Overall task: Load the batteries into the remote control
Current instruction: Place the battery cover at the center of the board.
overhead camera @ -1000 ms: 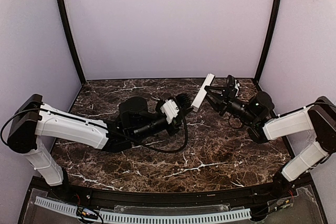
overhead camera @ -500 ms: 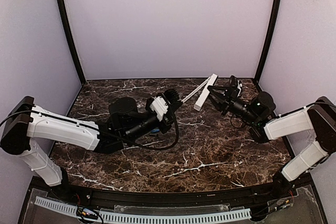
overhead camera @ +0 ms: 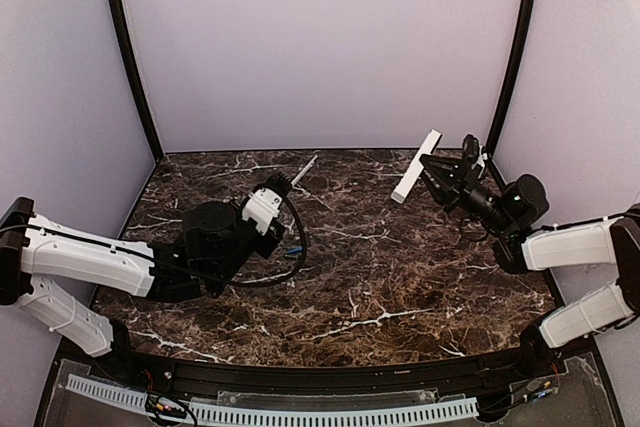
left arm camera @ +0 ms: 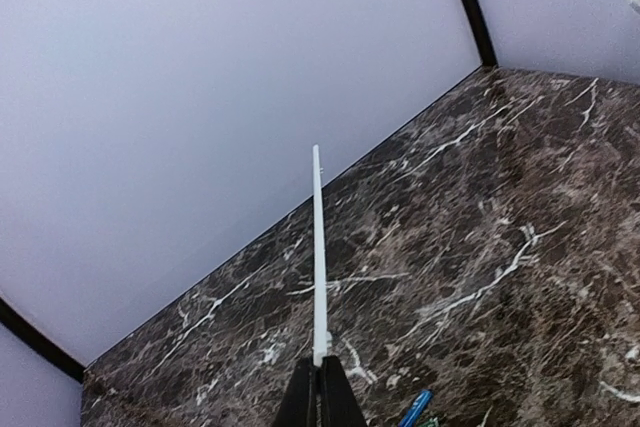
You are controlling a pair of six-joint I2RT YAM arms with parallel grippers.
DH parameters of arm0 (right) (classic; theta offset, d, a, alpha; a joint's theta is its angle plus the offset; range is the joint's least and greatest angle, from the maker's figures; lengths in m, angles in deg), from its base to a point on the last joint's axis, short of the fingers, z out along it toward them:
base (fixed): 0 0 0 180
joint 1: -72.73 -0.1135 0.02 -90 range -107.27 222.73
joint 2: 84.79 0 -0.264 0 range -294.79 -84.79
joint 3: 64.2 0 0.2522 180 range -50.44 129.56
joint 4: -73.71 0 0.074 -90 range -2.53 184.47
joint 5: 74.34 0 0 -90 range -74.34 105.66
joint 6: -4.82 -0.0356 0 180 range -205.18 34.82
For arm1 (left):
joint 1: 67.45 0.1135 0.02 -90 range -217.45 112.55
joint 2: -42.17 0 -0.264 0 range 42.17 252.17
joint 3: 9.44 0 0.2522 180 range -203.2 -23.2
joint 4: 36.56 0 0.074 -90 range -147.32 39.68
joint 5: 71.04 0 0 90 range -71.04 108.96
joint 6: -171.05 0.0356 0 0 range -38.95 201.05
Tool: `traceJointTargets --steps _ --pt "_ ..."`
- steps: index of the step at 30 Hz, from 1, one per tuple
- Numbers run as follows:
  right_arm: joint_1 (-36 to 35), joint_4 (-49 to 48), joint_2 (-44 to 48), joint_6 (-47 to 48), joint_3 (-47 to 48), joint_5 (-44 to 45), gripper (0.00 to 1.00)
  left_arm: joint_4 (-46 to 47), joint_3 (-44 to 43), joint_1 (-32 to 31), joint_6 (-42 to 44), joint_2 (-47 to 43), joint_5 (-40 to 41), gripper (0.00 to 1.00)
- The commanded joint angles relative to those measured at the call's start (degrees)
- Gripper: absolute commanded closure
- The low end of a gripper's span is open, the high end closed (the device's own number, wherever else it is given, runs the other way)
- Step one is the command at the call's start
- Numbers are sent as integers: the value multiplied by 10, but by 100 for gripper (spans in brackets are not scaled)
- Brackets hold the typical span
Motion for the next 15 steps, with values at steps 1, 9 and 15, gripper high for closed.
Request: traceJointTargets --steps 1,9,15 --pt "6 14 19 22 4 -25 100 -153 -50 21 9 57 184 99" --pt "11 24 34 25 -2 -40 100 -361 -142 63 -51 179 225 100" --pt "19 24 40 24 -8 -46 100 -354 -121 75 -3 228 187 100"
